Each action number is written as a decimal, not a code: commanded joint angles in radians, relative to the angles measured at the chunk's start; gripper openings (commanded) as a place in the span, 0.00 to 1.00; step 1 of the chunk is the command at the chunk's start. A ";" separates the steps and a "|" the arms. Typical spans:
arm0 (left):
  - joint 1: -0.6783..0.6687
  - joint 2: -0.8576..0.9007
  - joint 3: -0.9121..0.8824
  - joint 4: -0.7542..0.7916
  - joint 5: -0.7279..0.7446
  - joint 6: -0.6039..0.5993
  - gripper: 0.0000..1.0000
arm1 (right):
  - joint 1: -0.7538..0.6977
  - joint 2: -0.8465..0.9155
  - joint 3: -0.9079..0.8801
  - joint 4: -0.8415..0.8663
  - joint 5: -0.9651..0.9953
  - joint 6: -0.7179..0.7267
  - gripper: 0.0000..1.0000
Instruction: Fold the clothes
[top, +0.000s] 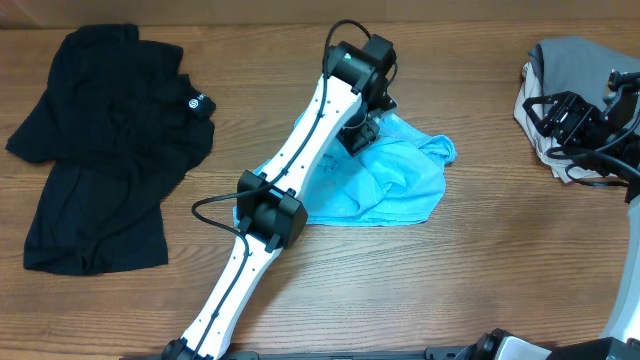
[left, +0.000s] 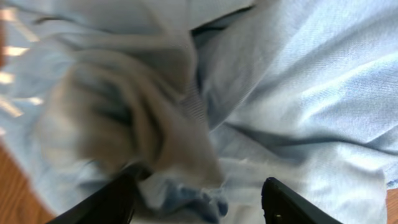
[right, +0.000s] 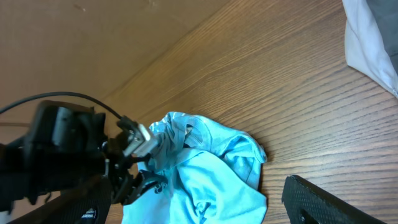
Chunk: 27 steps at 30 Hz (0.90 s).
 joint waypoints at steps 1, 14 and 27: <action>0.000 0.026 -0.068 0.017 0.000 0.030 0.60 | 0.005 0.003 0.010 0.002 0.006 -0.007 0.92; 0.010 -0.005 -0.061 0.100 -0.396 -0.388 0.04 | 0.005 0.003 0.010 0.002 0.006 -0.008 0.92; 0.023 -0.307 0.251 0.216 -0.365 -0.468 0.04 | 0.016 0.003 0.010 -0.028 0.006 -0.008 0.87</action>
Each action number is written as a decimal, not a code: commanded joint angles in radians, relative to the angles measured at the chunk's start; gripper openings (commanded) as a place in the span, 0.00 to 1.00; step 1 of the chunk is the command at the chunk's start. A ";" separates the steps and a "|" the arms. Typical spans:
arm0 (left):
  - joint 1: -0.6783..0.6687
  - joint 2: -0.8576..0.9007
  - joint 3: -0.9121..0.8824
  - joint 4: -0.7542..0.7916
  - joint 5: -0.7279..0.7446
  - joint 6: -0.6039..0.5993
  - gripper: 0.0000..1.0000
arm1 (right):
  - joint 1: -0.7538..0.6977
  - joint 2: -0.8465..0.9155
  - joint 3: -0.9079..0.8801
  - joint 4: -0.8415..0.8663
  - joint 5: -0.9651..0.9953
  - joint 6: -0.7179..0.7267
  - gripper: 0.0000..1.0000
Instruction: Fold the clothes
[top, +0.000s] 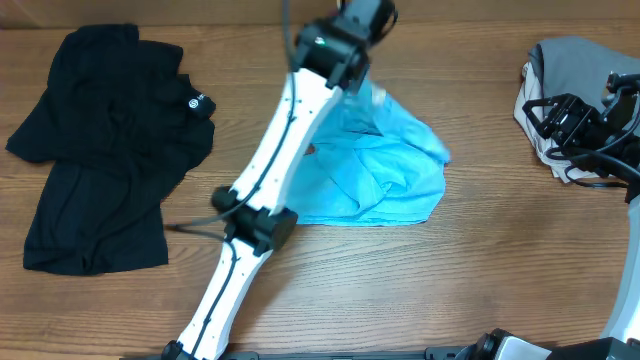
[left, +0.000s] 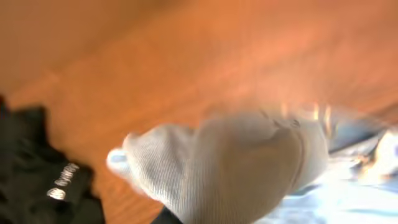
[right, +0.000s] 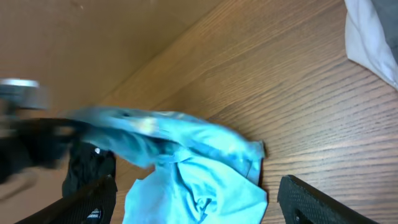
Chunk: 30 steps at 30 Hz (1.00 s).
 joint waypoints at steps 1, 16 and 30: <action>0.003 -0.181 0.051 0.076 0.005 -0.040 0.04 | 0.024 0.003 0.010 -0.013 0.006 -0.008 0.87; 0.003 -0.256 0.051 0.137 0.040 -0.040 0.04 | 0.348 0.019 0.009 0.022 0.052 -0.034 0.88; 0.003 -0.256 0.051 0.091 0.058 -0.040 0.04 | 0.706 0.160 0.009 0.364 0.268 0.063 0.80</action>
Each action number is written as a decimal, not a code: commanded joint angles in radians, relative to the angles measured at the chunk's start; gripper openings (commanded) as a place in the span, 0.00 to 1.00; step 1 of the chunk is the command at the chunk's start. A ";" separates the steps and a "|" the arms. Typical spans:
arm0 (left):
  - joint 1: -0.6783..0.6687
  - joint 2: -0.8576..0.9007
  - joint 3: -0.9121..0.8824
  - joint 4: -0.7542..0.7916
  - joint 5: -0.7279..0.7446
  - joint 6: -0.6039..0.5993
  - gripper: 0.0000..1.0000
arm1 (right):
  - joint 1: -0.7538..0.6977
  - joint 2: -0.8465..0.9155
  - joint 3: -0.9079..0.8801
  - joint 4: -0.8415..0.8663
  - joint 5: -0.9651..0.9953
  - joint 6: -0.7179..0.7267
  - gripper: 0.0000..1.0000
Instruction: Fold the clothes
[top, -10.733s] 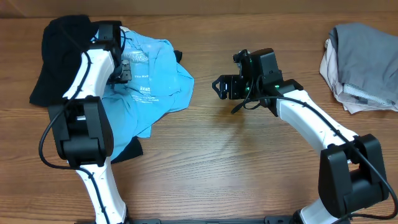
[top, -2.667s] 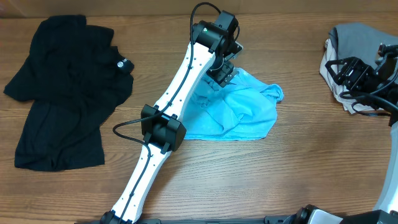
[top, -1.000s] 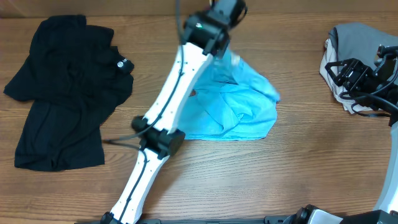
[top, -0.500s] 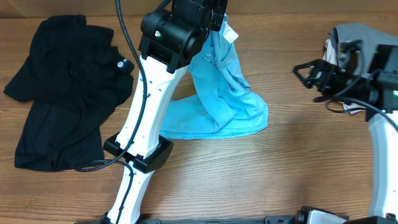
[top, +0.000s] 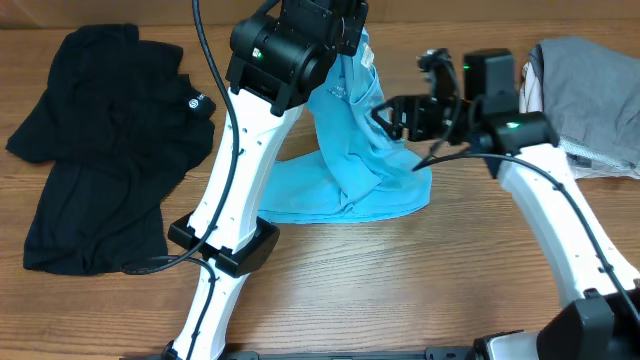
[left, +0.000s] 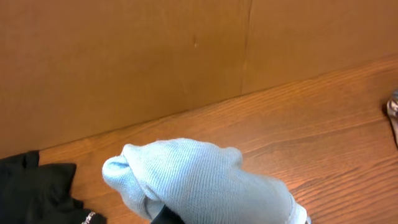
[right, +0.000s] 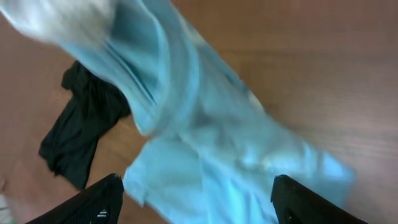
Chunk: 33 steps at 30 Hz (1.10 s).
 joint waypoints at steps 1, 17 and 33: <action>0.003 -0.001 0.008 -0.002 0.011 -0.014 0.04 | 0.050 -0.013 0.010 0.073 0.113 0.092 0.80; 0.003 -0.001 0.008 -0.053 -0.002 -0.014 0.04 | 0.195 0.133 0.010 0.125 0.575 0.360 0.48; 0.082 -0.007 0.008 -0.068 0.000 -0.014 0.04 | -0.008 -0.162 0.061 0.071 0.588 0.251 0.04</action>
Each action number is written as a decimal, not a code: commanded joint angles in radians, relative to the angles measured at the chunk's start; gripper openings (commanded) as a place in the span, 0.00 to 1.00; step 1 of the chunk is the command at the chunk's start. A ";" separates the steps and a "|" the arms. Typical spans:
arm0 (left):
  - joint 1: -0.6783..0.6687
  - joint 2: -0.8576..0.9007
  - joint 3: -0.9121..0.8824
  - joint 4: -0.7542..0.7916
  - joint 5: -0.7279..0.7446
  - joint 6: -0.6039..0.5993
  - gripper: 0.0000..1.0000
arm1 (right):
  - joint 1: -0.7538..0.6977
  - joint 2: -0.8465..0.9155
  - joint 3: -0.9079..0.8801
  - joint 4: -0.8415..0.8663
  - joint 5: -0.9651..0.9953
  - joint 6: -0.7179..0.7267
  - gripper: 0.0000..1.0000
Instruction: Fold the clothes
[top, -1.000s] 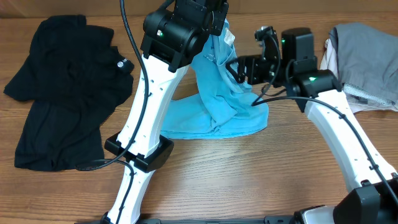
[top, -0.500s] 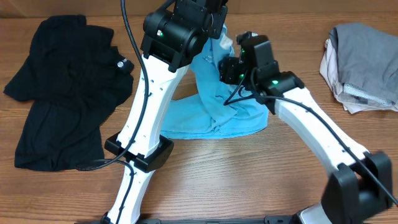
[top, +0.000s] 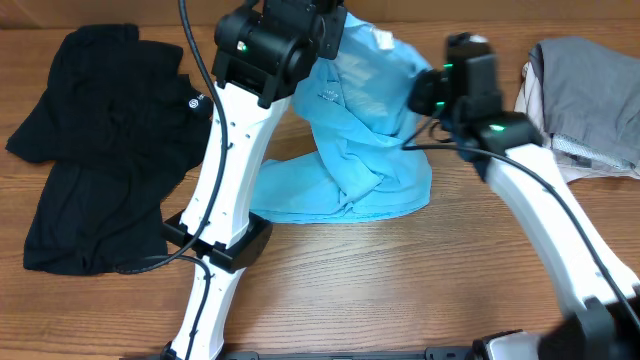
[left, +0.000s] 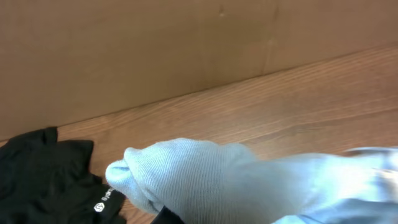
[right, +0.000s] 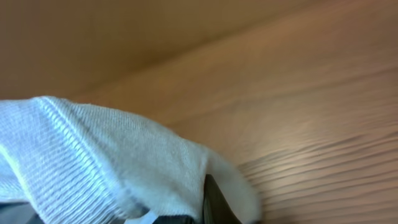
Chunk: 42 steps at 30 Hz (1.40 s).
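A light blue shirt (top: 365, 120) hangs lifted off the wooden table (top: 400, 290), its lower part still resting on the wood. My left gripper (top: 338, 18) is raised at the far edge, shut on a bunch of the shirt's fabric (left: 205, 180). My right gripper (top: 428, 92) is shut on the shirt's right upper part, with ribbed cloth (right: 106, 162) filling its wrist view and a dark finger (right: 214, 202) showing under it. The cloth is stretched between the two grippers.
A black garment (top: 100, 150) lies spread at the left, its logo visible (left: 99, 205). A grey and white pile of clothes (top: 585, 95) sits at the right edge. A brown wall (left: 186, 43) runs behind the table.
My right gripper, open beside the hanging shirt before, is now shut on its upper right part. The shirt's top is now spread between both grippers. The left gripper still holds it high.
First the shirt lay crumpled on the table with my left gripper down on it and my right arm by the grey pile. Then the left gripper held it up at the far edge. The right arm then stood open beside it, and now both hold it.
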 joint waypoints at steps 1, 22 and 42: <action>0.031 -0.011 0.008 0.024 -0.003 -0.013 0.04 | -0.055 -0.162 0.074 -0.020 0.010 -0.056 0.04; 0.047 -0.552 0.007 0.094 0.104 -0.010 0.04 | -0.186 -0.721 0.277 -0.186 0.013 -0.150 0.04; 0.047 -0.697 -0.013 -0.065 0.014 0.005 0.04 | -0.186 -0.752 0.637 -0.579 0.009 -0.206 0.04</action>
